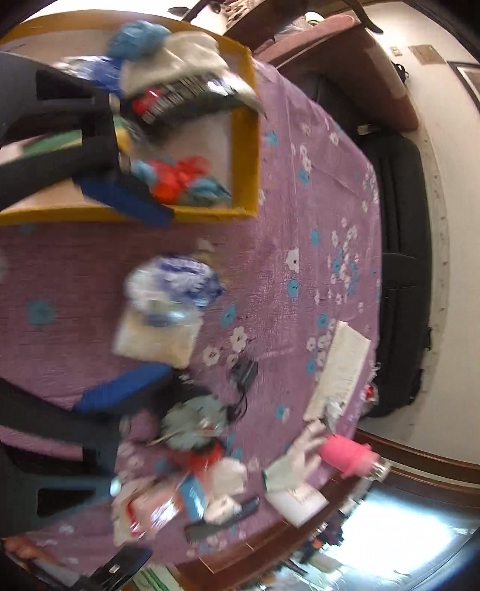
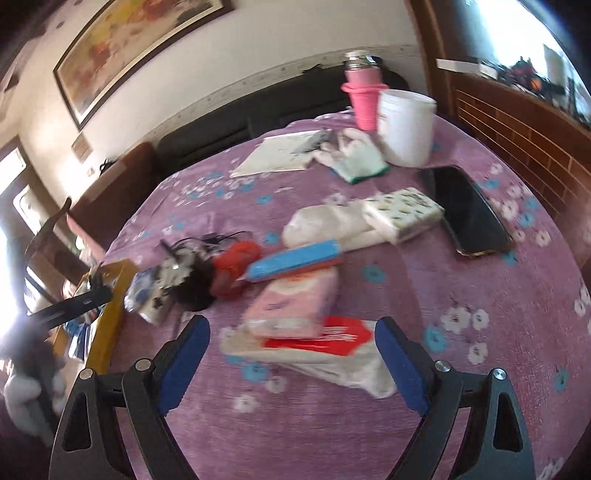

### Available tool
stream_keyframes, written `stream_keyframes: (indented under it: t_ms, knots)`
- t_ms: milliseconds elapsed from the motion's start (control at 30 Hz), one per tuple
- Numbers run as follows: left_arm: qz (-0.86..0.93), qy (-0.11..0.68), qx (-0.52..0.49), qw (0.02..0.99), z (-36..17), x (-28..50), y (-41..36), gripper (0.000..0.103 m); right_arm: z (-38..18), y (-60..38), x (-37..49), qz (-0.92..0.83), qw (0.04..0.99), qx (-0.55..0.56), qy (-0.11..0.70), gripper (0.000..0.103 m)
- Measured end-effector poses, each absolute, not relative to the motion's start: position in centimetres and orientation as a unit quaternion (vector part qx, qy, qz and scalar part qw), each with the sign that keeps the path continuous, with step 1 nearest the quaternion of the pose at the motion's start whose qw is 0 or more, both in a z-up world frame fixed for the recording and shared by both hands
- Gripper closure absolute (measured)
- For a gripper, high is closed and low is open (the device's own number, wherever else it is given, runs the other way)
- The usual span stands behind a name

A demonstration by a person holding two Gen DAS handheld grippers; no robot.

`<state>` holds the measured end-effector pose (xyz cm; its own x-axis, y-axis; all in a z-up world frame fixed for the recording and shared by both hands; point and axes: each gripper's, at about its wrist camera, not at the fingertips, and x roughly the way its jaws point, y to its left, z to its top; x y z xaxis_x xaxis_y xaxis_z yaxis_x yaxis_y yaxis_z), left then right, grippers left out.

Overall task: Organize soft objects
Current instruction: 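Move both open grippers back toward the table items, then grasp the blue-and-white plastic bag with the left gripper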

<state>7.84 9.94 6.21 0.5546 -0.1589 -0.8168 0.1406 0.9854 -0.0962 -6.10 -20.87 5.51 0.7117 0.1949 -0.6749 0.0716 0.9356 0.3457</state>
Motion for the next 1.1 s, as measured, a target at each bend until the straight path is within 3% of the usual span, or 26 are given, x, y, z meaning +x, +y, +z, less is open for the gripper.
stream_keyframes:
  t_ms: [33,300,367,767,933,1100]
  knots:
    - [-0.079,0.474,-0.007,0.877,5.6,8.9,9.7,0.048,5.3,-21.4,-6.2,0.034,0.908,0.182,0.375,0.01]
    - [-0.045,0.513,0.012,0.857,2.4,12.7,8.7,0.047,4.1,-24.1,-6.2,0.043,0.903,0.215,0.37,0.01]
    - [-0.048,0.513,0.004,0.857,2.7,12.6,8.9,0.06,4.1,-24.6,-6.3,0.044,0.901,0.222,0.37,0.01]
    - [-0.153,0.456,-0.055,0.875,8.8,2.7,8.7,0.061,2.7,-26.6,-4.4,0.046,0.879,0.238,0.41,0.01]
    - [-0.192,0.476,-0.069,0.856,7.2,-1.6,7.5,0.06,1.2,-24.8,-2.2,0.106,0.853,0.258,0.44,0.01]
    - [-0.189,0.493,-0.066,0.847,4.7,-3.0,7.0,0.06,2.0,-18.7,-4.6,0.3,0.799,0.212,0.477,0.011]
